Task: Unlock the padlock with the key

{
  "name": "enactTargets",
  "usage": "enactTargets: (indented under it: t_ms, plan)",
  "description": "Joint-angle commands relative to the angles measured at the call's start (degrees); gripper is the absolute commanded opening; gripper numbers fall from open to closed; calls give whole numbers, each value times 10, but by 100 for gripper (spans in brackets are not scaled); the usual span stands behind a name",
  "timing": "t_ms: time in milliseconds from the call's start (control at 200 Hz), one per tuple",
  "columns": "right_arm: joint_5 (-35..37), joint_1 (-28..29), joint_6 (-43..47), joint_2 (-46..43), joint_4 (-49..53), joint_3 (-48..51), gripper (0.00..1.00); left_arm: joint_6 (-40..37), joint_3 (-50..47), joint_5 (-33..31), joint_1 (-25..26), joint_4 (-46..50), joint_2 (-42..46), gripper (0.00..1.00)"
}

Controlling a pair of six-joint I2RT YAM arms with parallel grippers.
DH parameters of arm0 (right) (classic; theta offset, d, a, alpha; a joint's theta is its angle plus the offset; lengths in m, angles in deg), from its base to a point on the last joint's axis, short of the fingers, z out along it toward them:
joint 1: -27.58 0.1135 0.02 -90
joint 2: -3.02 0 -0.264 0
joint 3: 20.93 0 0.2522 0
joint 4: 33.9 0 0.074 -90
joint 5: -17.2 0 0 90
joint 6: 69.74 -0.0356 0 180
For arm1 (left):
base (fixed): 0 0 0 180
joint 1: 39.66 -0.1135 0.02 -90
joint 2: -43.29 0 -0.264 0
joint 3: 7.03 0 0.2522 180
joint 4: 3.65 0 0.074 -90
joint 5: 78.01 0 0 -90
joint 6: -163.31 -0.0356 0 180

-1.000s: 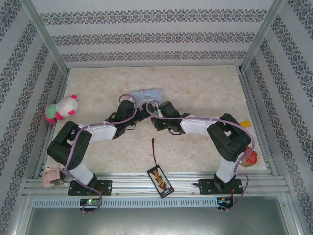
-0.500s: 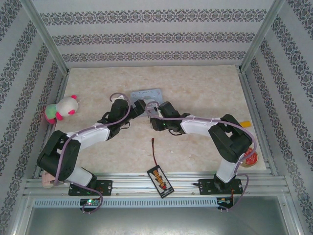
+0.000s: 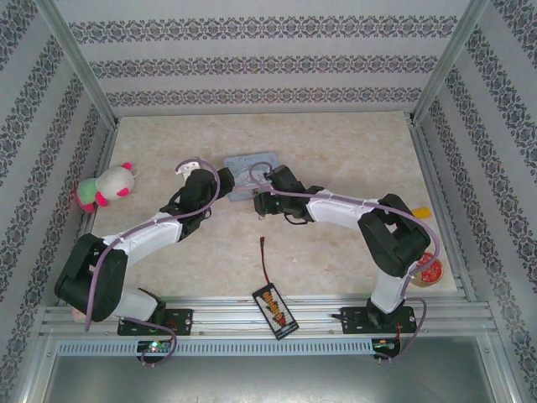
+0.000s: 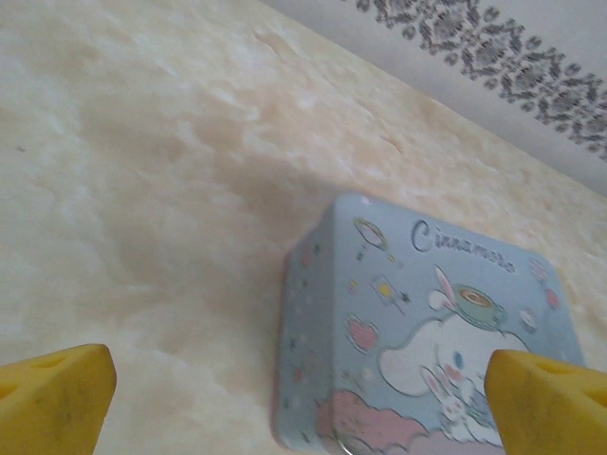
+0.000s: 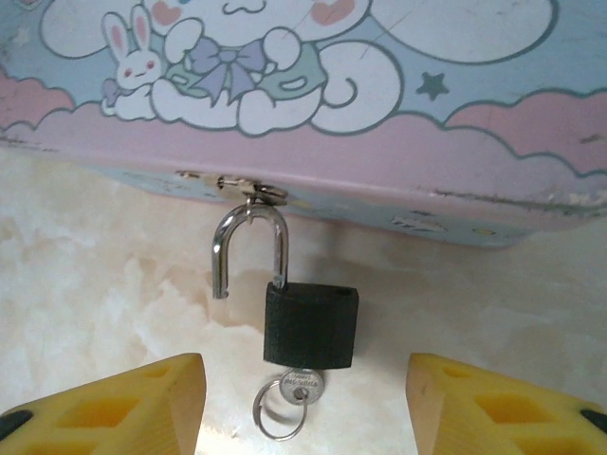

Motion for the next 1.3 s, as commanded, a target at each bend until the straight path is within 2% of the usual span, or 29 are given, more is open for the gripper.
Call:
enactTargets:
  t_ms: [0,195,650,800,1029,1294]
  plan:
    - [18,0,-13,20,30,-25,59,-36,13,-68,-7,-11,-2,99]
    - [4,1,-21,42,35,-46,60,-42,36,-60,-19,27,-19,99]
    - [17,1,-20,90,57,-81,58,-44,109,69,-67,125,-58,99]
    - [19,1,-19,101,56,-86,56,-30,116,77,-73,126,-61,99]
    - [26,0,-23,110,57,-80,48,-33,123,87,-73,124,-70,99]
    - [21,-15,-28,100,43,-53,31,-48,120,81,-60,113,-67,99]
